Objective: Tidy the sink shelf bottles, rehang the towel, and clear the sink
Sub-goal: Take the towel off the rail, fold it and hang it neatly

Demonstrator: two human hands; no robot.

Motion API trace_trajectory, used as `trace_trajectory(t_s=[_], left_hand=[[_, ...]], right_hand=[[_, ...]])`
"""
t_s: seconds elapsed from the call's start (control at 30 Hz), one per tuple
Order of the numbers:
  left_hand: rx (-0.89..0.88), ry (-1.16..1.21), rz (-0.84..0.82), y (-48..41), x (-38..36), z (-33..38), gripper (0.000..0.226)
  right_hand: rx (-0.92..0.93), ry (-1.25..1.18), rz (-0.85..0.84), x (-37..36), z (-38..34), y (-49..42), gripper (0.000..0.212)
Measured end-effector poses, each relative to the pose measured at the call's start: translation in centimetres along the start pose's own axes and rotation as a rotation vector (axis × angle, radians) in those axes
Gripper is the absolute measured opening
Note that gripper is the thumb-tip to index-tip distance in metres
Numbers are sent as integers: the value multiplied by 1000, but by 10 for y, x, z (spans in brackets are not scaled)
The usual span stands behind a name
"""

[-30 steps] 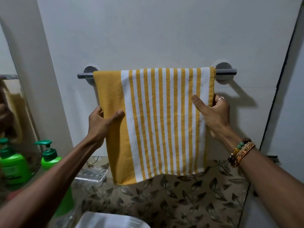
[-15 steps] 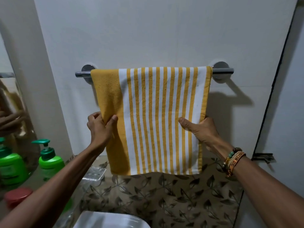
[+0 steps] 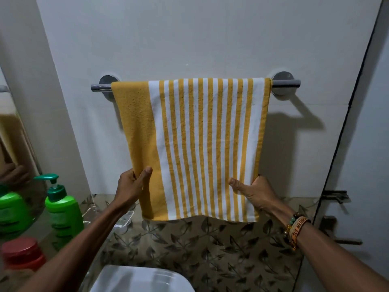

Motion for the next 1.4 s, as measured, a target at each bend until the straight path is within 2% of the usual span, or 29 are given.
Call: trace_trajectory(t_s=[0.07,0.13,0.27,0.4,0.6,0.83,0.97,1.03,1.13,1.2,1.3,1.4], left_hand=[[7,-15,-19,7,-1,-9,38],[-1,-33,-34,14,-1,-13,45],[-92,-127,-56,28,-4,-8,100],[-90,-175,-81,37,-2,-12,108],[-88,-153,-64,49,-1,-28,102],[11,-86,222,35,15,-52,83],[72,-86,215,27,14,-59,76],[47,-66,192,24,15,-56,73],[-30,0,152,21,15,-42,48],[-59,23,128,18,14,-35,37],[-60,21,141,15,15,-34,44],[-64,25,153,17,17,-35,47]], right_hand=[[19,16,49,1,7,5,44],[45,39,135,3,10,9,50],[57,90,191,1,13,15,60],[58,113,209,2,20,20,78],[27,205,247,17,33,27,76],[9,247,326,24,35,31,67],[-15,192,301,23,42,28,90],[-18,129,331,27,37,27,92],[29,53,289,23,21,20,95],[45,48,279,21,12,16,108],[56,54,295,18,7,13,127],[113,55,344,18,1,13,121]])
Point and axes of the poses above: each hand's wrist, its own y-axis away from the middle knuckle, its own x-axis out of the back of the hand, z = x × y, the point moved 8 cm from there along -y, towards the middle knuckle, and after that the axes turned 3 degrees about y, right-handed, at the moved point
